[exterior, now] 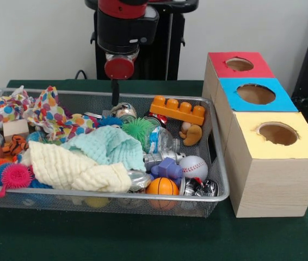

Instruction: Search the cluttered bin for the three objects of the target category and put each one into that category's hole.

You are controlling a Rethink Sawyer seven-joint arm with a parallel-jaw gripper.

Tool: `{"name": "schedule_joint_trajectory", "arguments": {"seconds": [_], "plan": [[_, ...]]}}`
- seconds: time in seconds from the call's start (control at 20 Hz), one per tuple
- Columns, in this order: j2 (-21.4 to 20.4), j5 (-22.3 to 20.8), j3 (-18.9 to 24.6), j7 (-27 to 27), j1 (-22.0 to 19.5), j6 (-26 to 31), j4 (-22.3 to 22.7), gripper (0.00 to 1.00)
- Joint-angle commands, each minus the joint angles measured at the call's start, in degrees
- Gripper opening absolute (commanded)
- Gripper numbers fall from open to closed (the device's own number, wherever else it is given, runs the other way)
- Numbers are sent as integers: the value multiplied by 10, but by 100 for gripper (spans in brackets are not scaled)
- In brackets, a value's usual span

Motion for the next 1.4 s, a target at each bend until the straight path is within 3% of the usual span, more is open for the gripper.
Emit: {"name": "schedule_joint_trajectory", "arguments": {"seconds": [0.05,0.15,0.2,0.4,0.9,1.25,1.4], "plan": [[37,27,20,145,6,66,-81,100],[30,32,22,153,14,65,-68,100],[10,38,28,155,25,47,-31,100],[-1,57,34,176,51,40,-6,100],[-37,95,14,215,110,70,24,100],[-34,121,52,177,88,8,50,100],[-27,121,51,174,93,7,46,100]]}}
